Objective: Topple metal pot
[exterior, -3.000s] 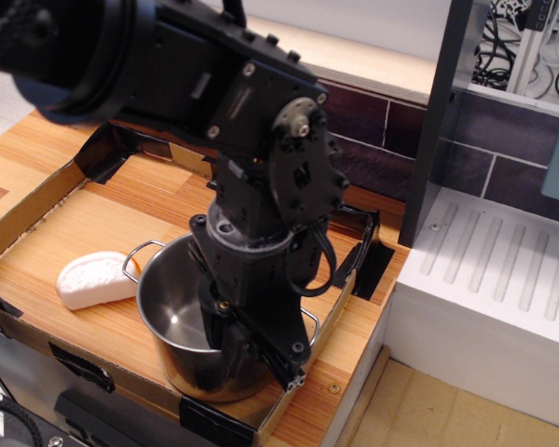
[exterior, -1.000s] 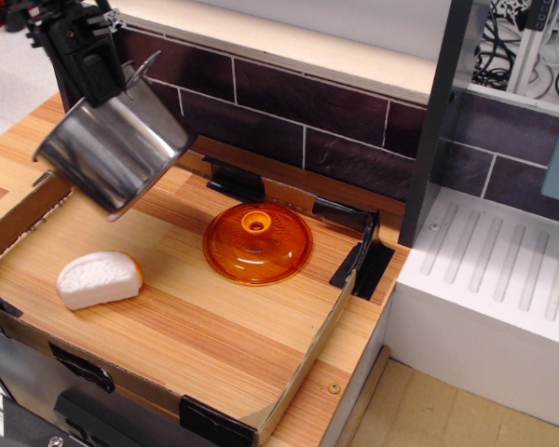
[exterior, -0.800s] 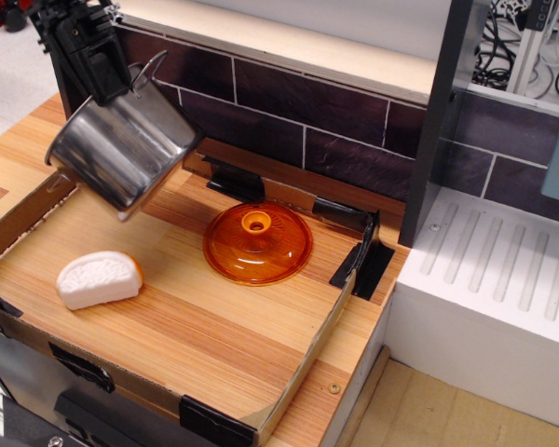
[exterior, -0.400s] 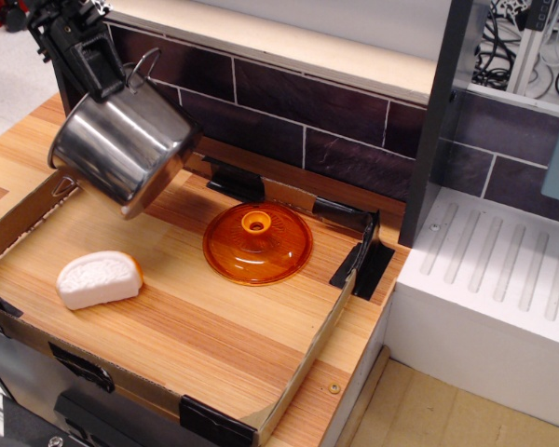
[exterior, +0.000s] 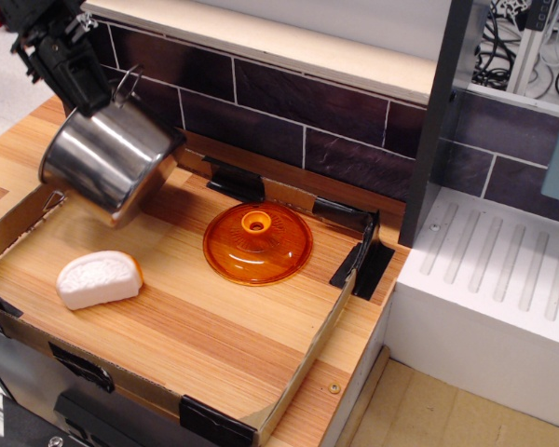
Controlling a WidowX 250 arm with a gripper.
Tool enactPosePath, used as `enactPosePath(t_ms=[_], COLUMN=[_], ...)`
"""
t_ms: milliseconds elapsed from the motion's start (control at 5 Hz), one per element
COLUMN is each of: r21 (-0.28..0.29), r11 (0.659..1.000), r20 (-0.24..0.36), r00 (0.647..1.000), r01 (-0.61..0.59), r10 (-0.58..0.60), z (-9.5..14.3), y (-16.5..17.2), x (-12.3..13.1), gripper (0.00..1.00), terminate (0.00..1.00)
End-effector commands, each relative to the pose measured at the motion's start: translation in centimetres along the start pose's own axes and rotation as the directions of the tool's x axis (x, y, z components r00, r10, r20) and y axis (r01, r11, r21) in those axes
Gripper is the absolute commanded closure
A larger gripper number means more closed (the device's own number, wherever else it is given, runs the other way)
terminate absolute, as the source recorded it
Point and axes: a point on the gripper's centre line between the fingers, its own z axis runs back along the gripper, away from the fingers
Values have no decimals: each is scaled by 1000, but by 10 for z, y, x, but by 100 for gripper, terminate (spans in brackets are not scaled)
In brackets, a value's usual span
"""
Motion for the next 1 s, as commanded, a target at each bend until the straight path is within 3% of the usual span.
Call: enactPosePath(t_ms=[0, 200, 400, 600, 800], r21=[22, 117, 250, 472, 606], r11=[1000, 993, 965, 868, 743], r20=[53, 100, 191, 382, 527], r00=[998, 995, 981, 923, 843], r01=[14, -19, -76, -155, -284], r10=[-15, 7, 27, -42, -107], z=[12, 21, 39, 67, 91], y=[14, 13, 8, -8, -35], x=[-12, -12, -17, -31, -44], gripper=[0, 0, 0, 0, 0], terminate=[0, 0, 0, 0, 0])
